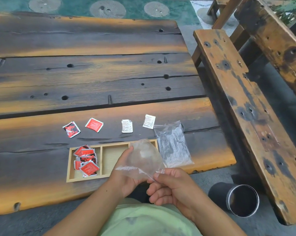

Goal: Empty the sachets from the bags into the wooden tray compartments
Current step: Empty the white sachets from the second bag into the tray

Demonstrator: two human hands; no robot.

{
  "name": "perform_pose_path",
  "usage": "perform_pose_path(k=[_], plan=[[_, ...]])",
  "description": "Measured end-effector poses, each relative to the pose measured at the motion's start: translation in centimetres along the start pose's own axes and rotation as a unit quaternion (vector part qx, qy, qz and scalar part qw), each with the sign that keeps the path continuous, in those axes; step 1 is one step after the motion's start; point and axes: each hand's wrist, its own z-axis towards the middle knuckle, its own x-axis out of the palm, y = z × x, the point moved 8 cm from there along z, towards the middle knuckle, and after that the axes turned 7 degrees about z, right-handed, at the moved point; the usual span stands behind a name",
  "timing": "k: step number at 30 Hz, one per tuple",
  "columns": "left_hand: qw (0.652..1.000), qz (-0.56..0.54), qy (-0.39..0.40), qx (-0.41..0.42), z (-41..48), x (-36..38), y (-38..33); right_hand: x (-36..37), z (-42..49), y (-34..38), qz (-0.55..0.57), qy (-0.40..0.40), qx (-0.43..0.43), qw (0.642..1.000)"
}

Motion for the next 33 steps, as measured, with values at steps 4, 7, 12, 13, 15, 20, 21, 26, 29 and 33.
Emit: perform_pose_path(k=[4,7,12,13,15,20,21,26,29,33], plan=[[0.999,0.007,-0.020,-0.030,1.3,0.6,-0.7,-1.4,-0.1,0.8,-0.042,0.000,-0.007,0.999],[0.998,0.048,-0.020,-0.032,2.8,1.3,-2.0,-2.9,0.1,1.3,-0.109,-0.004,-0.014,0.994],[0.995,0.086,-0.027,0.032,5.5,3.2,-4.8,-6.5,1.2,1.6,-0.187,-0.030,-0.015,0.982],[0.994,0.096,-0.031,0.040,6.0,3.6,-5.1,-7.2,1.5,1.7,-0.199,-0.035,-0.019,0.979],[0.992,0.106,-0.046,0.052,7.1,4.2,-5.5,-8.8,2.0,2.0,-0.215,-0.045,-0.028,0.975],[0.981,0.146,-0.100,0.075,9.8,5.1,-5.4,-13.1,4.1,2.7,-0.243,-0.057,-0.039,0.967],[0.978,0.155,-0.116,0.076,10.4,5.1,-5.3,-14.0,4.6,2.6,-0.245,-0.058,-0.038,0.967],[0.959,0.233,-0.147,0.063,13.0,5.1,-5.3,-17.8,6.7,2.5,-0.258,-0.074,-0.053,0.962],[0.931,0.331,-0.147,0.055,14.9,5.2,-5.4,-19.7,7.8,2.2,-0.266,-0.081,-0.045,0.960],[0.866,0.463,-0.169,0.084,16.8,6.0,-6.9,-22.0,9.1,1.7,-0.303,-0.103,-0.035,0.947]])
